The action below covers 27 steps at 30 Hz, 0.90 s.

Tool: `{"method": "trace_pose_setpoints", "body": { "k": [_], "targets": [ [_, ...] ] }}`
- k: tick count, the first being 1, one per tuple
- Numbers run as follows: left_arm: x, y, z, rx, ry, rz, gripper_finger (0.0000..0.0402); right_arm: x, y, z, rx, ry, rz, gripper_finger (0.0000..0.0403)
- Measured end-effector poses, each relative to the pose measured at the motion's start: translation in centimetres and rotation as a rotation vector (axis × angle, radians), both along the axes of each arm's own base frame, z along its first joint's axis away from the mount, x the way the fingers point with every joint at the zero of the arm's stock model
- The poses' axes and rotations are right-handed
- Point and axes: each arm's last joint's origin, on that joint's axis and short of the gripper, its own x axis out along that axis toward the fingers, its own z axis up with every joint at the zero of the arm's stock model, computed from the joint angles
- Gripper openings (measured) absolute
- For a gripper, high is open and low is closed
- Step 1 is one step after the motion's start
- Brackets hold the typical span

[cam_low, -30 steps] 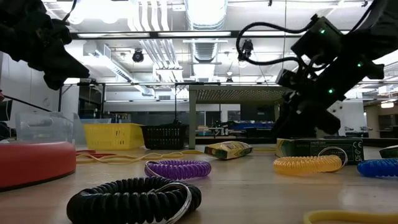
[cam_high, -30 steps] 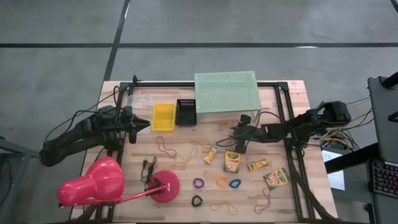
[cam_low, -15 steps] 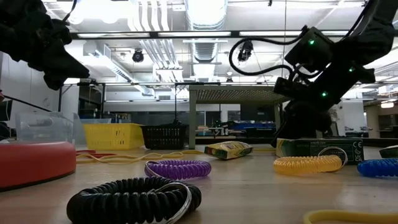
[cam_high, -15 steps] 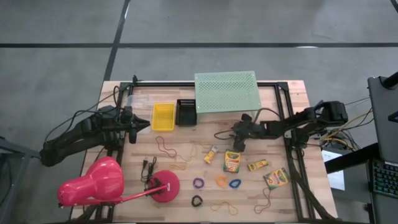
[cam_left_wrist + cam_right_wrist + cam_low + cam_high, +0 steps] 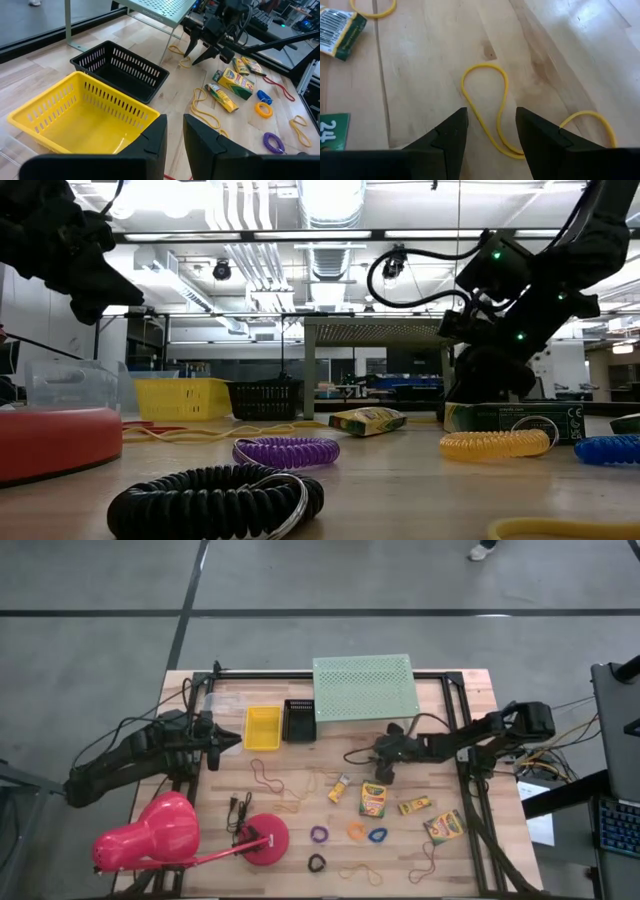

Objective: Pick & Place Office Desk Supplies
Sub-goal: Put the yellow rubber band into the transparent bin

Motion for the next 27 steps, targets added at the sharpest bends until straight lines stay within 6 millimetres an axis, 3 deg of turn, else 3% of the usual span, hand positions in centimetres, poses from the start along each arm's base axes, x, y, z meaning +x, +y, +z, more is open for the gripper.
{"method": "trace_pose_setpoints", "body": {
  "k": [9, 19, 27],
  "targets": [
    [0.0, 0.0, 0.0, 0.000, 0.001, 0.000, 0.0067, 0.4, 0.0, -0.7, -0.022, 0.005, 0.028, 0.0127],
    [0.0, 0.0, 0.0, 0.000, 0.000, 0.000, 0.0067, 0.5, 0.1, -0.5, -0.039, 0.016, 0.090, 0.0017],
    [0.0, 0.0, 0.0, 0.000, 0.000, 0.000, 0.0067, 1.1, 0.0, 0.1, -0.045, -0.001, 0.102, 0.0008]
  ]
}}
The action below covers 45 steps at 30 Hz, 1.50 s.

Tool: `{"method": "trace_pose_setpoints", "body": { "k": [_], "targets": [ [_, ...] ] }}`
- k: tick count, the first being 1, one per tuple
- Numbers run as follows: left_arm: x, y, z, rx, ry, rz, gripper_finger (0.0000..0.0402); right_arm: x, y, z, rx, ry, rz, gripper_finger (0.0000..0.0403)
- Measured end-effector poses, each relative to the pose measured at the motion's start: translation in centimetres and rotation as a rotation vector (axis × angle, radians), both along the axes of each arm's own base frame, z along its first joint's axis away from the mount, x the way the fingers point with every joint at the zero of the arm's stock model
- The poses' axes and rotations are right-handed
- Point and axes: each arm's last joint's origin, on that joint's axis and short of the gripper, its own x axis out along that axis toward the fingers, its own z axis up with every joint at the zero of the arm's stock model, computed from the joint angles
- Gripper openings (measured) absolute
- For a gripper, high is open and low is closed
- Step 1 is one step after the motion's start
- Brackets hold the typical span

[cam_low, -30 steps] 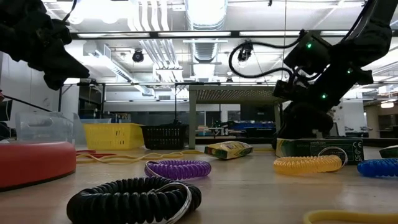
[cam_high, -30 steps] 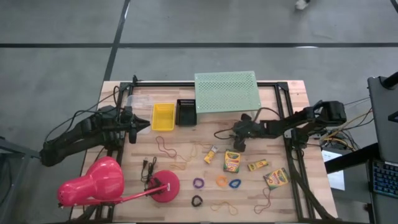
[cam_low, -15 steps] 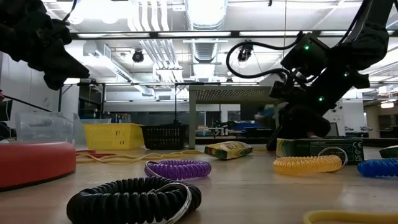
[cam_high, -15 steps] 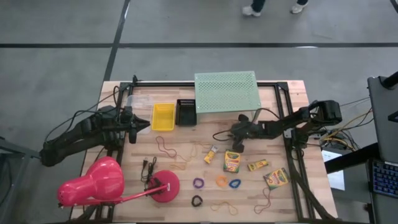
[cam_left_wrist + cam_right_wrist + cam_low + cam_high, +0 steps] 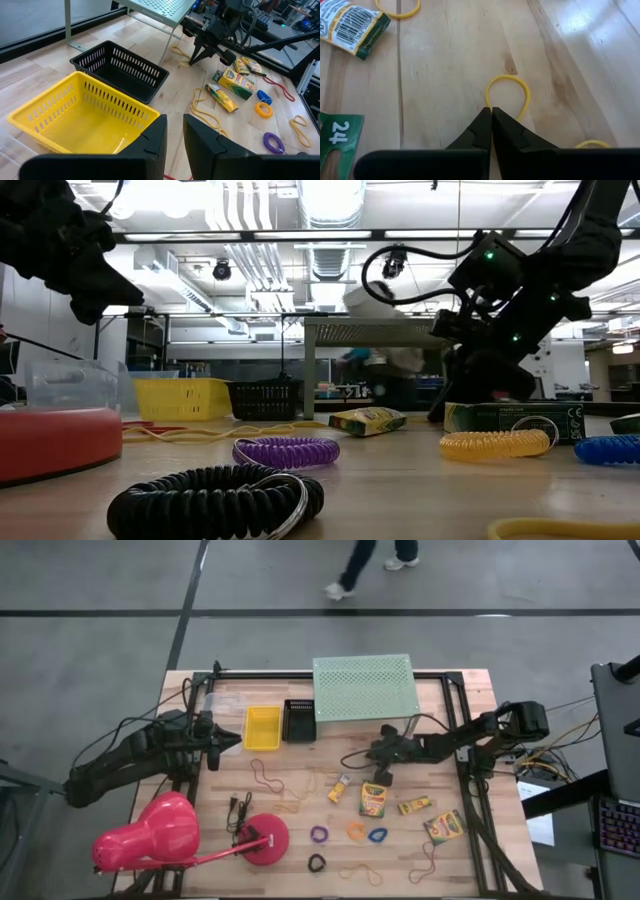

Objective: Pick & Place Office Desk Supplies
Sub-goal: Put the yellow rubber band into the transparent bin

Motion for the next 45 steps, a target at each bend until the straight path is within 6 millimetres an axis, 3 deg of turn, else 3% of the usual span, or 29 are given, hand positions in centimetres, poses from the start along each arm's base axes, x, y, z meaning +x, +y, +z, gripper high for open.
{"method": "trace_pose_setpoints", "body": {
  "k": [7, 21, 36, 45],
  "targets": [
    [0.0, 0.0, 0.0, 0.000, 0.000, 0.000, 0.0067, 1.2, -0.1, 2.8, -0.006, -0.131, 0.007, 0.0008],
    [0.0, 0.0, 0.0, 0.000, 0.000, 0.000, 0.0067, 2.0, 0.7, 8.7, 0.086, -0.392, 0.219, 0.0008],
    [0.0, 0.0, 0.0, 0.000, 0.000, 0.000, 0.0067, 2.4, 1.2, 9.0, 0.046, -0.401, 0.278, 0.0008],
    [0.0, 0.0, 0.0, 0.000, 0.000, 0.000, 0.0067, 4.0, 1.7, 10.4, 0.003, -0.566, 0.366, 0.0008]
  ]
}}
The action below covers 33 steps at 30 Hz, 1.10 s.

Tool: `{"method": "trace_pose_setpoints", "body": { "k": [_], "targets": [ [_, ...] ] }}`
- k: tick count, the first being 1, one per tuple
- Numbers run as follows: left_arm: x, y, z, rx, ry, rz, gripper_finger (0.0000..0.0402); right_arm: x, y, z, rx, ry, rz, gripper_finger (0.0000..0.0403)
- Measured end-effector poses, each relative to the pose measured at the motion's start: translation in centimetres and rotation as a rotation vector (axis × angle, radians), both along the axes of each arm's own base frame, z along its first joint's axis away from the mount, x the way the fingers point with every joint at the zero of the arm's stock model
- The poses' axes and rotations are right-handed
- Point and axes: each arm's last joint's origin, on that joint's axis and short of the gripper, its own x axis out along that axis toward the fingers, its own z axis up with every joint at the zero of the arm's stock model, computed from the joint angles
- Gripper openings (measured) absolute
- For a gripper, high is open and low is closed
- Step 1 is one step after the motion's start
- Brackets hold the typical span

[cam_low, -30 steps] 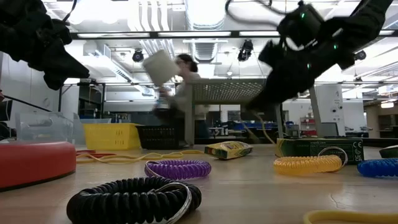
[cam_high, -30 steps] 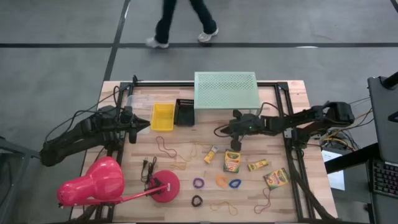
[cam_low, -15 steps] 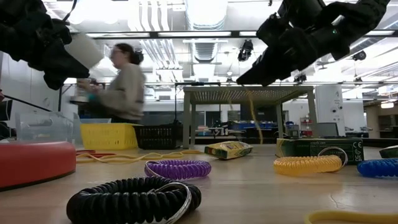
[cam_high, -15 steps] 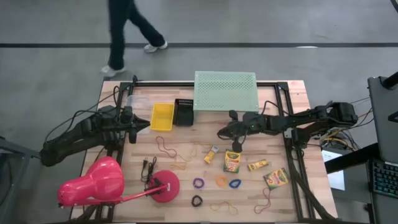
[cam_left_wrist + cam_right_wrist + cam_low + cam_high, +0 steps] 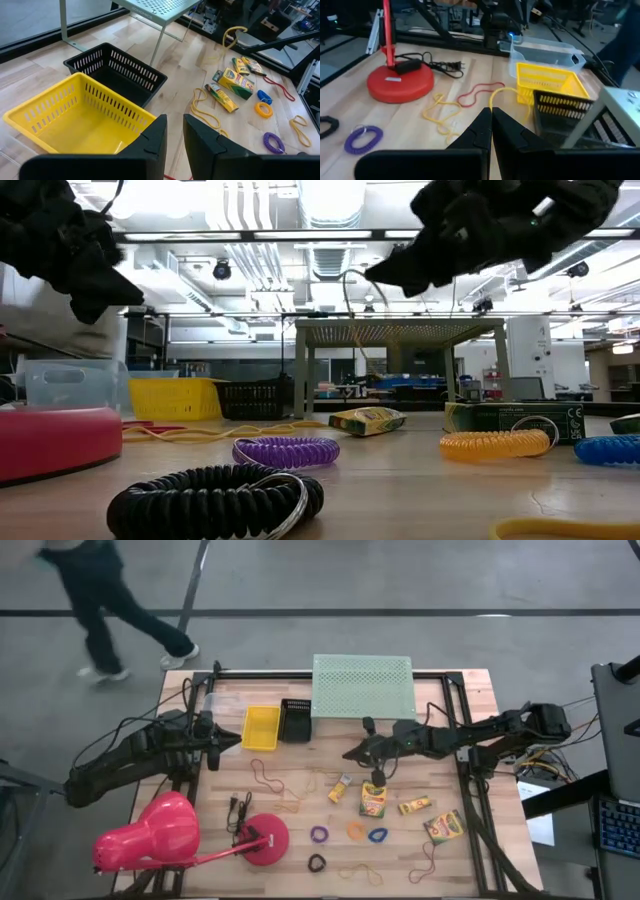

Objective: Pick & Place Office Desk Supplies
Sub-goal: Put the yellow rubber band into the transparent bin

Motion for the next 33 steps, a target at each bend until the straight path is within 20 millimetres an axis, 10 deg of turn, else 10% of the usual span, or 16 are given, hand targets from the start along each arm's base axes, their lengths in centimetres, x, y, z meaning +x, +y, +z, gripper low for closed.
{"method": "trace_pose_setpoints", "body": {
  "k": [33],
  "targets": [
    [0.0, 0.0, 0.0, 0.000, 0.001, 0.000, 0.0067, 18.2, -0.5, 1.7, -0.108, -0.131, 0.034, 0.0008]
  ]
}}
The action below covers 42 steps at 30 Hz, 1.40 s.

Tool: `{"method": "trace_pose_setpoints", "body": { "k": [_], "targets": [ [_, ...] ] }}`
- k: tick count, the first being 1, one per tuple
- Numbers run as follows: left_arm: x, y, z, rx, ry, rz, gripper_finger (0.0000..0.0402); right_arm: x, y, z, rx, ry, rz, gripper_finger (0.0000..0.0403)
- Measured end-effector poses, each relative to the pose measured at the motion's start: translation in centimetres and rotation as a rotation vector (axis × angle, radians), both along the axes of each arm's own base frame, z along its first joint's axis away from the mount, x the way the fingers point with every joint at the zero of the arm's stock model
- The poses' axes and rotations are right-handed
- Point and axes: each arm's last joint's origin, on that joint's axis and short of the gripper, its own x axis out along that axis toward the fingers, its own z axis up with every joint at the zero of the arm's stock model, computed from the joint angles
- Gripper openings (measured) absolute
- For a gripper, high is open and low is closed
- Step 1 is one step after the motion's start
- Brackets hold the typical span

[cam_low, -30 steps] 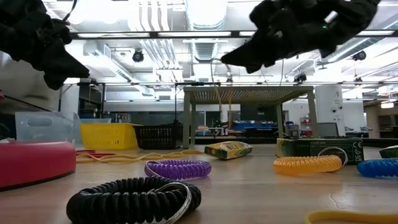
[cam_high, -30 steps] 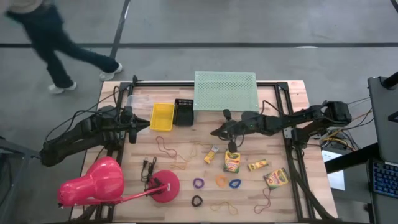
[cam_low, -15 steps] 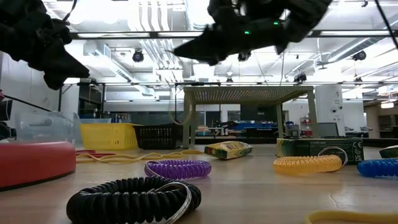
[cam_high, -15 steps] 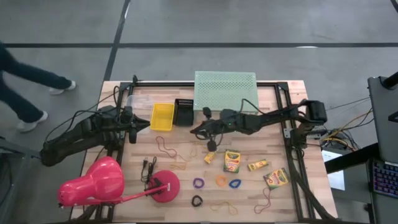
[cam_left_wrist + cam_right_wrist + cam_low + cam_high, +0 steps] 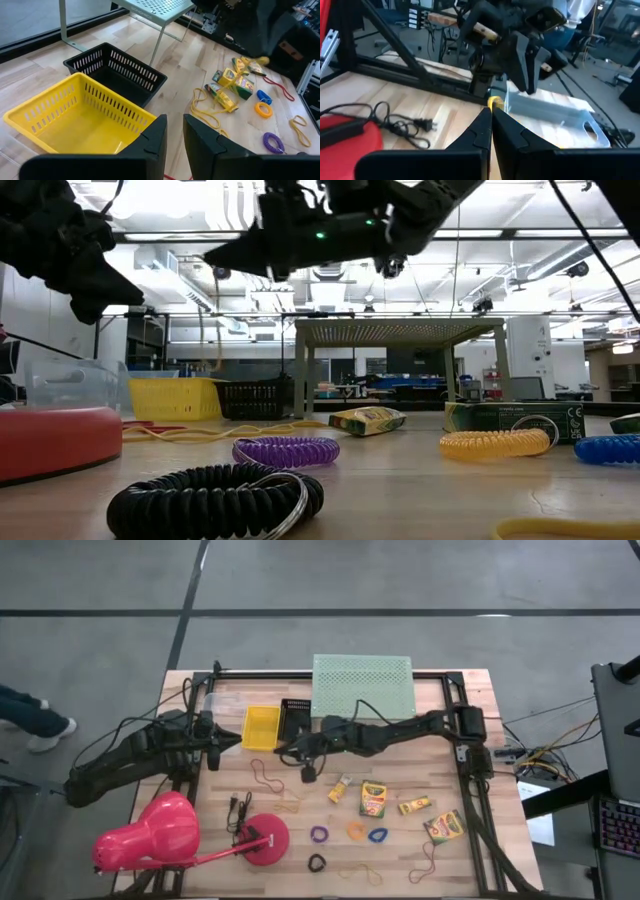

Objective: Pick & Place Office Desk Supplies
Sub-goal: Put the yellow rubber band into the transparent bin

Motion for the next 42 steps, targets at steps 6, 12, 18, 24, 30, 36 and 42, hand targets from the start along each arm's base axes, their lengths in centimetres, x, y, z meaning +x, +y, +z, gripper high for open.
{"method": "trace_pose_setpoints", "body": {
  "k": [6, 12, 18, 24, 30, 36, 42],
  "targets": [
    [0.0, 0.0, 0.0, 0.000, 0.000, 0.000, 0.0067, 1.2, -0.1, 0.1, -0.010, -0.018, 0.001, 0.0008],
    [0.0, 0.0, 0.0, 0.000, 0.000, 0.000, 0.0067, 1.0, 0.0, 0.3, -0.011, -0.018, 0.000, 0.0008],
    [0.0, 0.0, 0.0, 0.009, 0.002, -0.004, 0.0067, 1.0, 0.0, 0.3, -0.010, -0.022, 0.000, 0.0008],
    [0.0, 0.0, 0.0, 0.194, 0.047, -0.067, 0.0067, 1.0, 0.0, 0.1, -0.008, -0.007, -0.001, 0.0008],
    [0.0, 0.1, 0.0, 0.244, 0.062, -0.070, 0.0067, 1.0, 0.0, -0.1, -0.008, 0.009, 0.000, 0.0008],
    [0.1, 0.1, 0.3, 0.247, 0.027, -0.060, 0.0067, 1.0, 0.0, -0.1, -0.008, 0.010, -0.001, 0.0008],
    [0.6, 0.3, 2.1, -0.082, -0.253, 0.086, 0.0067, 1.0, 0.0, -0.1, -0.010, 0.010, -0.001, 0.0008]
  ]
}}
